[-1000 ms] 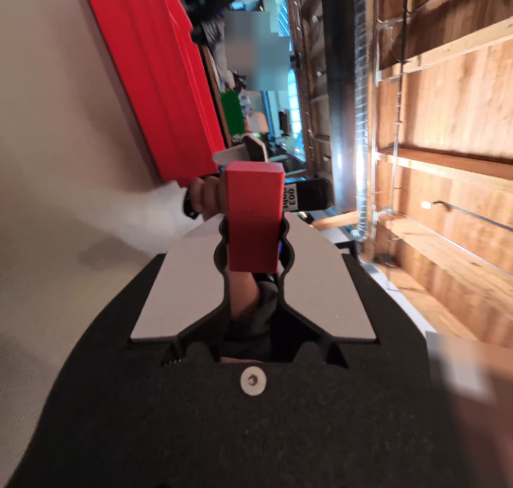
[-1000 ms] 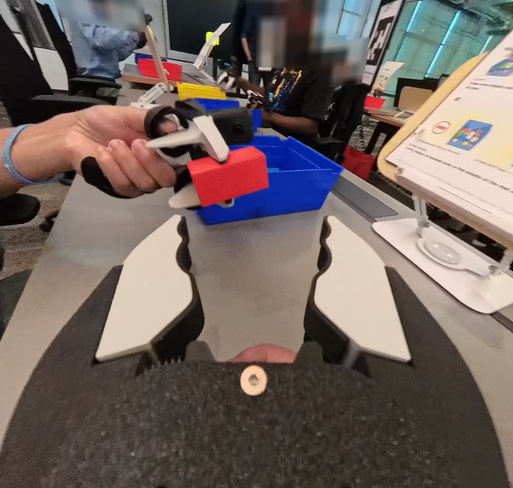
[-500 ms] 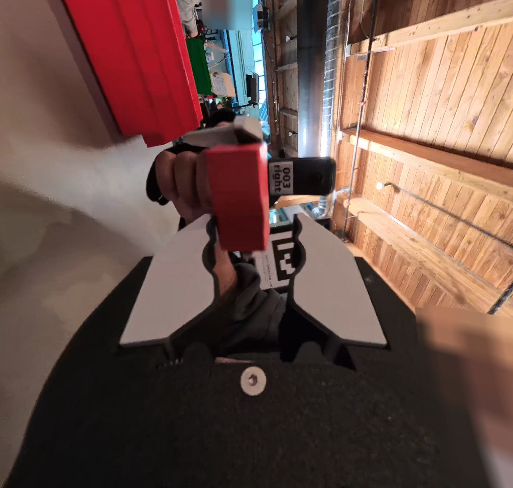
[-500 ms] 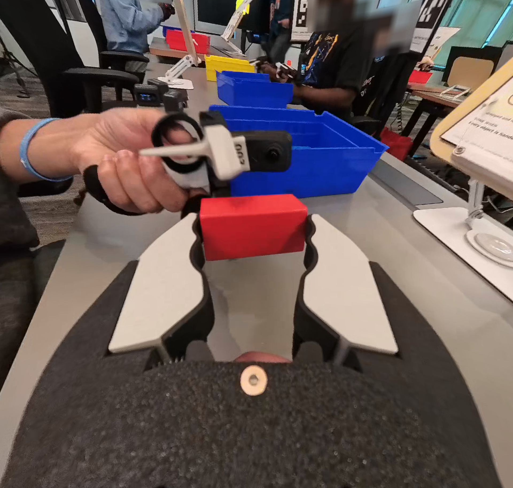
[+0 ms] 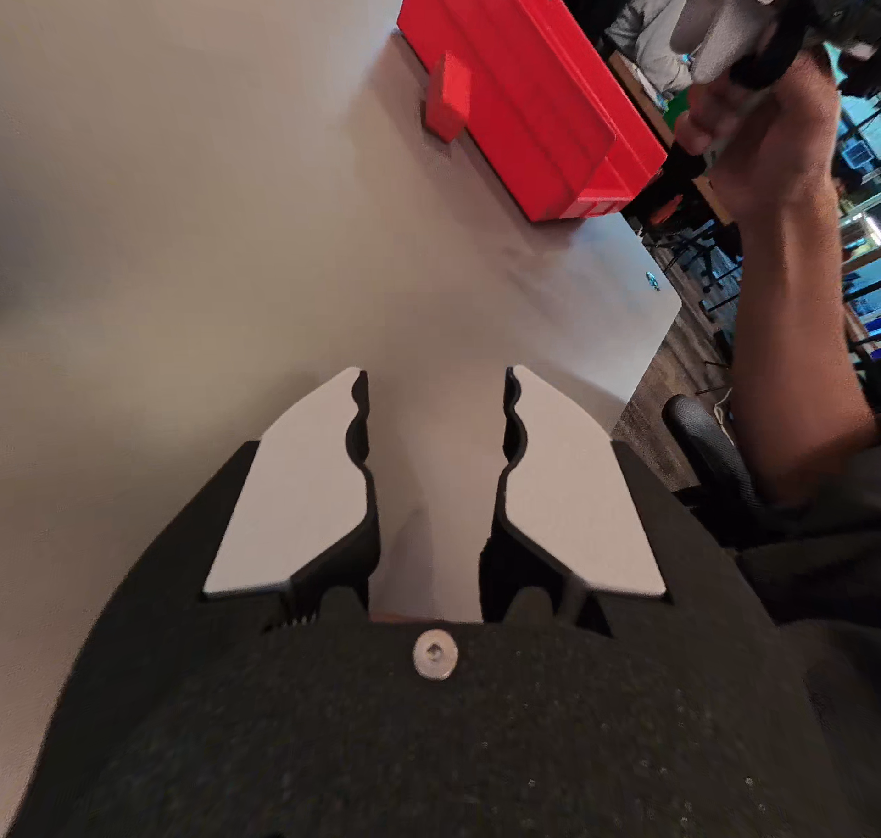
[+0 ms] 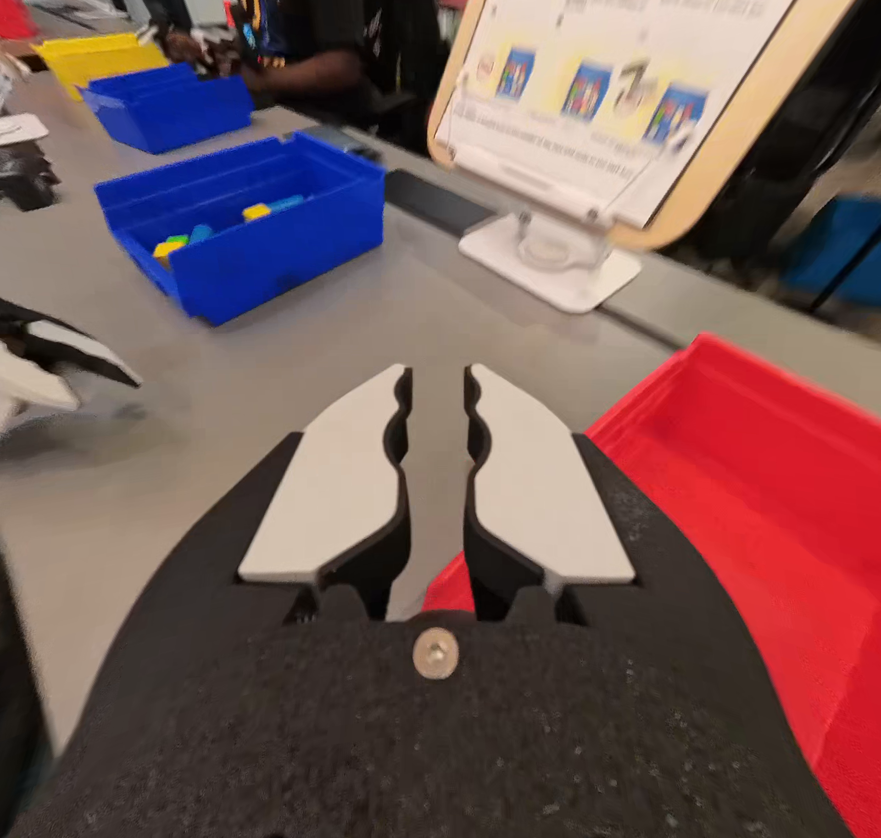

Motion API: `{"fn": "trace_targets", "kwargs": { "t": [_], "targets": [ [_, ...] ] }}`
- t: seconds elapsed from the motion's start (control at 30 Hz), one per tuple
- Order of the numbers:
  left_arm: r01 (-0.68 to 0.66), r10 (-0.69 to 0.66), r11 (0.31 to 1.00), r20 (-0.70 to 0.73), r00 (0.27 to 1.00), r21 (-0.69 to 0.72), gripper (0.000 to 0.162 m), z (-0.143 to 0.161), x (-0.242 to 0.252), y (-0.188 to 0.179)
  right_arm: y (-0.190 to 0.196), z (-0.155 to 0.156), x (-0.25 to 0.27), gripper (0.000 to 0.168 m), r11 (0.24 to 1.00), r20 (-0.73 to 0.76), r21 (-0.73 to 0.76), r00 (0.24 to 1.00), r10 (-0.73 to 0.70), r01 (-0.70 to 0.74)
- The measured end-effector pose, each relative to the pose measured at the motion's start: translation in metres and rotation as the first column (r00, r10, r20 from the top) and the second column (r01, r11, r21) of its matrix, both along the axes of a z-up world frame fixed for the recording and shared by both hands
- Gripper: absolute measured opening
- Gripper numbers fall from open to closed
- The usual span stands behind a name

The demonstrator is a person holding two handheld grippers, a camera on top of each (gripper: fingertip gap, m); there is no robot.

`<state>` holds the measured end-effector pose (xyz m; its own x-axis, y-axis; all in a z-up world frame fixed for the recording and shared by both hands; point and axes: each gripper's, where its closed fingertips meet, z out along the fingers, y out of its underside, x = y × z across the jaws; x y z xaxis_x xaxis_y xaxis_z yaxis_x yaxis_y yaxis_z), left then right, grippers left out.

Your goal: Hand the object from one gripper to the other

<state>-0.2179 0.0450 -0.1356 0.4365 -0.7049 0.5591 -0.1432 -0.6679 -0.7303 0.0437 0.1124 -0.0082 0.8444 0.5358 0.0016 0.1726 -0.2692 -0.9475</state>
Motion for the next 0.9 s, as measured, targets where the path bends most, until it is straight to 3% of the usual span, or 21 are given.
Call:
{"fn": "trace_targets", "kwargs": {
  "t": [0.13,0.23,0.3,0.37,0.47,0.53,0.6,0.67,0.7,0.8,0.9],
  "targets": [
    [0.048,-0.048,0.999,-0.006,0.999,0.023,0.053,0.000,0.010,-0.004,-0.013,-0.007,0.017,0.040,0.995,0.123,-0.018,0.988,-0.096,0.099],
    [0.058,-0.055,0.997,-0.048,0.997,0.049,0.053,-0.004,0.009,-0.003,-0.016,-0.014,0.005,0.042,0.997,0.126,-0.033,0.990,-0.063,0.068],
    [0.046,-0.044,0.998,-0.032,0.998,0.053,0.052,0.000,0.007,-0.003,-0.015,-0.027,0.001,0.049,0.995,0.268,-0.078,0.963,-0.038,0.061],
    [0.040,-0.038,0.997,-0.031,0.999,0.070,0.052,0.003,0.006,-0.004,-0.010,-0.034,-0.007,0.050,0.997,0.470,-0.075,0.882,0.025,0.012],
    [0.041,-0.032,0.993,-0.080,0.996,0.114,0.052,0.001,0.004,-0.003,0.013,-0.050,-0.016,0.055,0.984,0.737,-0.148,0.653,0.177,-0.099],
    [0.043,-0.030,0.990,-0.095,0.995,0.136,0.052,0.001,0.003,-0.004,0.029,-0.070,-0.022,0.053,0.942,0.812,-0.260,0.479,0.332,-0.212],
    [0.049,-0.034,0.987,-0.100,0.994,0.152,0.052,0.003,0.005,-0.006,0.047,-0.093,-0.004,0.059,0.895,0.854,-0.399,0.275,0.441,-0.197],
    [0.060,-0.041,0.984,-0.117,0.992,0.167,0.052,0.002,0.006,-0.007,0.064,-0.112,0.015,0.066,0.845,0.839,-0.523,0.112,0.533,-0.110],
    [0.065,-0.043,0.983,-0.129,0.991,0.174,0.052,0.000,0.006,-0.007,0.070,-0.119,0.016,0.065,0.812,0.810,-0.576,0.068,0.582,-0.091],
    [0.076,-0.045,0.978,-0.163,0.986,0.192,0.052,-0.004,0.006,-0.006,0.096,-0.136,0.021,0.065,0.772,0.767,-0.635,-0.144,0.625,-0.028],
    [0.091,-0.056,0.976,-0.176,0.983,0.198,0.052,-0.006,0.006,-0.008,0.104,-0.157,0.029,0.065,0.721,0.678,-0.691,-0.296,0.673,0.056]
  ]
}}
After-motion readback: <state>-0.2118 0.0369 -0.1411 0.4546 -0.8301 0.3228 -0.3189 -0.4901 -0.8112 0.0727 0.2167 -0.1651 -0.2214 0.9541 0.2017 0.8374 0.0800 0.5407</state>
